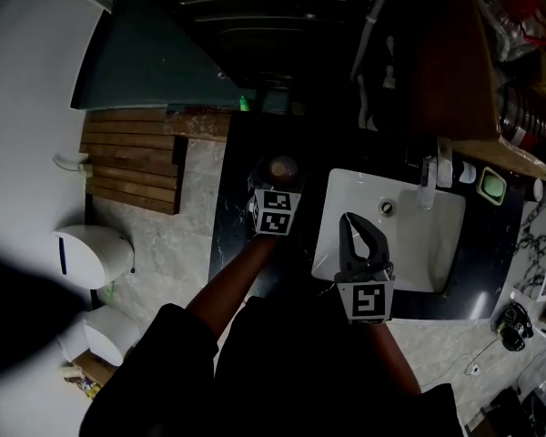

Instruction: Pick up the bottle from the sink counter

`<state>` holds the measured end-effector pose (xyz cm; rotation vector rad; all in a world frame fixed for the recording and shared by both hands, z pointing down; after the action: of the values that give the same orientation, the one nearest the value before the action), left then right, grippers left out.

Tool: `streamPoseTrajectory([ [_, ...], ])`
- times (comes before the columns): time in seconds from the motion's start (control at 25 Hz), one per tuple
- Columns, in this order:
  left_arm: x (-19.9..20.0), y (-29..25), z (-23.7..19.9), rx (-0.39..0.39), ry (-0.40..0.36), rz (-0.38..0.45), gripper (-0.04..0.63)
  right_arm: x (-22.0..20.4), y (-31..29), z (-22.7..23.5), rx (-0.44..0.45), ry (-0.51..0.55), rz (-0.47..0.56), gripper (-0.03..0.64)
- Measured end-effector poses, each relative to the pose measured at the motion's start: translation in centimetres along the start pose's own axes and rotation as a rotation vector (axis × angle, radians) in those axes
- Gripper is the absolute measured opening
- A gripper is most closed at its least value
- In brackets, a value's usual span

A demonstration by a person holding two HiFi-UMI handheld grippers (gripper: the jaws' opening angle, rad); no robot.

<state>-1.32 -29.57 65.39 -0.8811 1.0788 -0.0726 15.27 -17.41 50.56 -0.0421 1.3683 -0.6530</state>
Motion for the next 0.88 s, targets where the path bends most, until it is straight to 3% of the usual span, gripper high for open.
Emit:
streamPoseTrajectory([
  [0.36,-0.5,-0.4,-0.1,-0.025,-0.016,-0.022,0.396,0.0,0.1,-0.1,-0.007,-0.018,0.019,0.038],
  [0.52,-0.6,0.2,0.1,-0.074,-0.039,0.033,0.396,-0.3,0.5,0.1,-0.019,-0.040,0.023,0.038],
  [0.68,-0.9,1.4,0.3,-0.099,0.002,0.047,0.394,0.0,1.1,0.1,-0.036,-0.098,0.040,0.038],
  [0.88,-0.9,3.7,0.7,-0.110,0.002,0.079,0.394,0.4,1.9,-0.6,-0.058,-0.086,0.057,0.038],
])
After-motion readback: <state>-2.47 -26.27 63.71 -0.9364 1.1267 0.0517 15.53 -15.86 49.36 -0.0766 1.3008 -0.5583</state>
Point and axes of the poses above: the fingertips, and each gripper's own axes: y backward along the fingers, z to its right, x out of its top, the point moved 7 cm from there along y, backward along the fingers, and after that the axes turned 14 degrees about -y, right-handed, at the moved point
